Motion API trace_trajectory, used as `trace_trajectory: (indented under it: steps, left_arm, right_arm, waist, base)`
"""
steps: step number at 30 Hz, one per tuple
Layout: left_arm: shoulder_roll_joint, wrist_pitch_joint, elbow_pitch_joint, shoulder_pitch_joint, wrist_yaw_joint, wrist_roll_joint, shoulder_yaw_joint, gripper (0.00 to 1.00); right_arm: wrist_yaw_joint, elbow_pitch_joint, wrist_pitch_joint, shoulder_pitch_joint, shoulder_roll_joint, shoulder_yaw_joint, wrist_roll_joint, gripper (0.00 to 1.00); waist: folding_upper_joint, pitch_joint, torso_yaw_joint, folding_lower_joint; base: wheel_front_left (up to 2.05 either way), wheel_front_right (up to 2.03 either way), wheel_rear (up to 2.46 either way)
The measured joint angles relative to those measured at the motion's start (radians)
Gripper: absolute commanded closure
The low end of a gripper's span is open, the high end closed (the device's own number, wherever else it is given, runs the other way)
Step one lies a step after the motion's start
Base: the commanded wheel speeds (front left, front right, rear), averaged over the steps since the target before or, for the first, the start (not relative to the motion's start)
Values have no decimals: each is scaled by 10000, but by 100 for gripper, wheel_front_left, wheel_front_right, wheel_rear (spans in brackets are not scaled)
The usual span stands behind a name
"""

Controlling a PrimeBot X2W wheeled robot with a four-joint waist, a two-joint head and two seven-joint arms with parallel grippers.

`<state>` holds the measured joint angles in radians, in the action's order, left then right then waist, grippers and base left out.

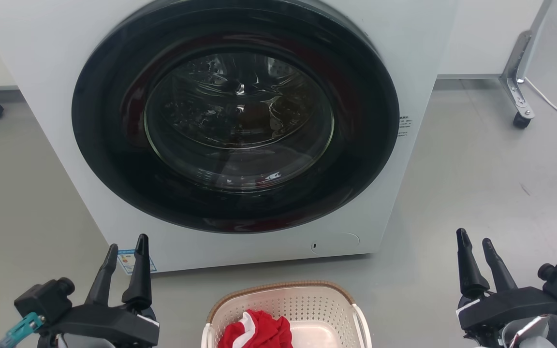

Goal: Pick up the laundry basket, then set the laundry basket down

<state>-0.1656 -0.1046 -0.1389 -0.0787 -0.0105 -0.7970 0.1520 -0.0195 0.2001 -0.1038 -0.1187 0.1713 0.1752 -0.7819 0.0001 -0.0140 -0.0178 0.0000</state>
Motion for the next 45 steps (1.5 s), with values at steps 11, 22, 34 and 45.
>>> trace_trajectory:
  steps: [11, 22, 34, 45]
  left_arm:
    - [-36, -397, 132, 57, -286, 1290, 288, 0]
    - [-33, -782, 150, 261, -594, 2452, 502, 0]
    - [-79, -1101, 190, 261, -867, 3693, 637, 0]
    - [-194, -1124, 247, 258, -1053, 4412, 721, 0]
  right_arm:
    - [-259, -104, -401, -55, 146, 485, 1588, 0]
    - [-523, -198, -756, -109, 234, 830, 2924, 0]
    - [-798, -242, -1191, -108, 334, 1175, 4288, 0]
    - [-1009, -190, -1455, -103, 359, 1379, 5208, 0]
  waist:
    - [0, -16, -19, 0]
    - [0, -53, -60, 0]
    - [0, -114, -67, 0]
    - [0, -178, -87, 0]
  base:
    - [0, 0, 0]
    - [0, 0, 0]
    - [0, 0, 0]
    - [0, 0, 0]
